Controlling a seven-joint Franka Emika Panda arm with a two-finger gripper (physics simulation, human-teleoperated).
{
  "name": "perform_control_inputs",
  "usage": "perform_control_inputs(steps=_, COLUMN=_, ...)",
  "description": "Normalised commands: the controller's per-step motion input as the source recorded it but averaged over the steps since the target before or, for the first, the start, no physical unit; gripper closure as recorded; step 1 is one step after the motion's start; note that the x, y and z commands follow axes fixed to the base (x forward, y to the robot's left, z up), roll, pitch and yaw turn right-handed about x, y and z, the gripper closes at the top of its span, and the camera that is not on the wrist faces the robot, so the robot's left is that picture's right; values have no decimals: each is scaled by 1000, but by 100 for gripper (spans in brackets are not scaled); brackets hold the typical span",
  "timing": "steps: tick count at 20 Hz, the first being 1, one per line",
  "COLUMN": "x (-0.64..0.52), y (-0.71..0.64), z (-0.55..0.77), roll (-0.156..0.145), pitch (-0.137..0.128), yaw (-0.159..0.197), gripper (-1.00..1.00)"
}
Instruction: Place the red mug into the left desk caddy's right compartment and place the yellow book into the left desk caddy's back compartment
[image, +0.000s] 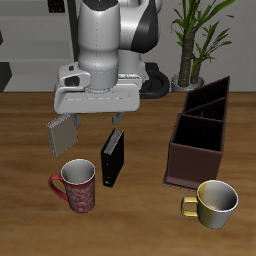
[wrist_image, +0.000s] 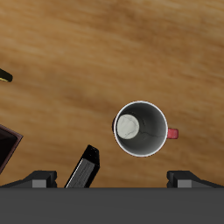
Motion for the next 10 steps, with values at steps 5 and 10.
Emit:
perform_control_inputs(steps=5, x=139, y=-110, z=-181, roll=-8, pitch=-8, yaw=-19, gripper=-100)
perform_control_inputs(steps=10, x=85, y=4, z=-210, roll=-5, pitch=15, yaw=0, gripper=-100)
